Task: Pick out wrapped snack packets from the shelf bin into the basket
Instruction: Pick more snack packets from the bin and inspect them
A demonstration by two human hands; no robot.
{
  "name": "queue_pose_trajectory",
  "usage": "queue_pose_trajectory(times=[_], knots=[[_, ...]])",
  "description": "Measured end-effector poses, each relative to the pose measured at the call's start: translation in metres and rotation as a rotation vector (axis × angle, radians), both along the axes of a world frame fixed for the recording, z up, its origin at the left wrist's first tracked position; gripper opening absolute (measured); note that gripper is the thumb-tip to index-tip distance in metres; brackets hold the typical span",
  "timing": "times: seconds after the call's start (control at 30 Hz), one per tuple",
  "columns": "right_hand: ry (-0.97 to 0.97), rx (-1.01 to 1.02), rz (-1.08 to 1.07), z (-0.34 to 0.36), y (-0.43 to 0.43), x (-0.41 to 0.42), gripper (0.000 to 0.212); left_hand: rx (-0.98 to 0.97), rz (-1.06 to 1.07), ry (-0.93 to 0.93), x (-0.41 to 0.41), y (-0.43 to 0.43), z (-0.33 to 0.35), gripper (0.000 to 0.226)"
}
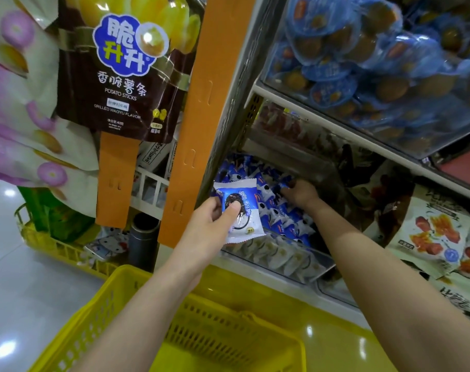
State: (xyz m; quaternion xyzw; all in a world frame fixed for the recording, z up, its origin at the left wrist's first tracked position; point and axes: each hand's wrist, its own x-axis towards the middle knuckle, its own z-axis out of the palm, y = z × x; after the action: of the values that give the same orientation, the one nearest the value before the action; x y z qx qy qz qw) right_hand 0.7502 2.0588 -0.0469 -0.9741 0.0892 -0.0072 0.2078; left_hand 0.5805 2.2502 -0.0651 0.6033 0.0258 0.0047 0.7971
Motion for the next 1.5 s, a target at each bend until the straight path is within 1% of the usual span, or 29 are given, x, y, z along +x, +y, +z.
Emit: queue_pose_trajectory(times=[0.13, 0.2, 0.27, 0.33, 0.4, 0.43, 0.5, 0.57, 0.6, 0.7, 0.8, 0.83, 0.87, 0.93, 1.0, 1.07, 1.13, 1.2, 1.27, 1.33, 1.37, 1.4, 1.43, 1.5], knots=[[-0.316, 0.094, -0.018, 0.014, 0.014, -0.029, 0.023, -0.032, 0.001, 0.042, -0.002, 0.001, 0.0, 0.016], [-0.431, 0.245, 0.012, 0.026, 0.025, -0.05, 0.02, -0.071, -0.006, 0.063, -0.006, 0.003, 0.0, 0.011], [-0.493, 0.399, 0.12, 0.038, 0.038, -0.078, 0.025, -0.074, 0.001, 0.078, -0.009, 0.004, 0.001, 0.011], [-0.459, 0.556, 0.225, 0.046, 0.048, -0.107, 0.024, -0.108, 0.009, 0.099, -0.012, 0.005, 0.002, 0.016], [-0.348, 0.665, 0.331, 0.046, 0.057, -0.134, 0.015, -0.205, -0.016, 0.127, -0.017, 0.005, 0.005, 0.03], [-0.269, 0.695, 0.372, 0.045, 0.062, -0.146, 0.013, -0.248, -0.048, 0.123, -0.02, 0.004, 0.007, 0.039], [-0.134, 0.736, 0.438, 0.038, 0.07, -0.162, 0.013, -0.262, -0.123, 0.072, -0.026, 0.003, 0.009, 0.05], [-0.106, 0.731, 0.476, 0.032, 0.076, -0.173, 0.02, -0.24, -0.142, 0.025, -0.031, 0.002, 0.008, 0.054], [-0.125, 0.704, 0.493, 0.031, 0.077, -0.176, 0.019, -0.227, -0.137, 0.009, -0.032, 0.001, 0.006, 0.055], [-0.194, 0.601, 0.544, 0.031, 0.076, -0.181, 0.015, -0.175, -0.134, -0.055, -0.034, 0.002, 0.003, 0.052], [-0.284, 0.537, 0.478, 0.028, 0.07, -0.18, 0.022, -0.167, -0.146, -0.067, -0.032, 0.003, 0.003, 0.045], [-0.268, 0.558, 0.445, 0.028, 0.067, -0.179, 0.026, -0.174, -0.158, -0.066, -0.032, 0.003, 0.003, 0.046], [-0.206, 0.614, 0.421, 0.029, 0.065, -0.178, 0.03, -0.181, -0.166, -0.06, -0.031, 0.003, 0.004, 0.049], [-0.008, 0.749, 0.426, 0.03, 0.059, -0.174, 0.026, -0.174, -0.153, -0.032, -0.03, 0.002, 0.004, 0.053], [0.104, 0.815, 0.456, 0.03, 0.053, -0.172, 0.023, -0.135, -0.118, -0.004, -0.028, 0.002, 0.003, 0.049], [0.129, 0.873, 0.459, 0.028, 0.048, -0.169, 0.023, -0.079, -0.111, -0.013, -0.027, 0.003, 0.003, 0.045], [0.109, 0.892, 0.423, 0.029, 0.042, -0.163, 0.026, -0.031, -0.114, -0.063, -0.025, 0.004, 0.004, 0.033], [0.001, 0.912, 0.303, 0.032, 0.037, -0.149, 0.025, -0.017, -0.084, -0.084, -0.023, 0.007, 0.005, 0.022], [-0.196, 0.86, 0.17, 0.036, 0.03, -0.125, 0.02, -0.03, -0.06, -0.08, -0.022, 0.01, 0.007, 0.017], [-0.388, 0.71, 0.037, 0.041, 0.024, -0.097, 0.019, -0.047, -0.058, -0.089, -0.021, 0.012, 0.009, 0.015], [-0.452, 0.641, 0.003, 0.041, 0.022, -0.084, 0.015, -0.05, -0.055, -0.092, -0.021, 0.012, 0.01, 0.014], [-0.482, 0.573, -0.019, 0.038, 0.019, -0.071, 0.008, -0.046, -0.051, -0.092, -0.021, 0.013, 0.011, 0.016], [-0.488, 0.488, -0.043, 0.034, 0.018, -0.06, 0.011, -0.04, -0.049, -0.089, -0.02, 0.012, 0.012, 0.018], [-0.432, 0.325, -0.058, 0.023, 0.013, -0.04, 0.022, -0.033, -0.045, -0.085, -0.019, 0.012, 0.013, 0.022]])
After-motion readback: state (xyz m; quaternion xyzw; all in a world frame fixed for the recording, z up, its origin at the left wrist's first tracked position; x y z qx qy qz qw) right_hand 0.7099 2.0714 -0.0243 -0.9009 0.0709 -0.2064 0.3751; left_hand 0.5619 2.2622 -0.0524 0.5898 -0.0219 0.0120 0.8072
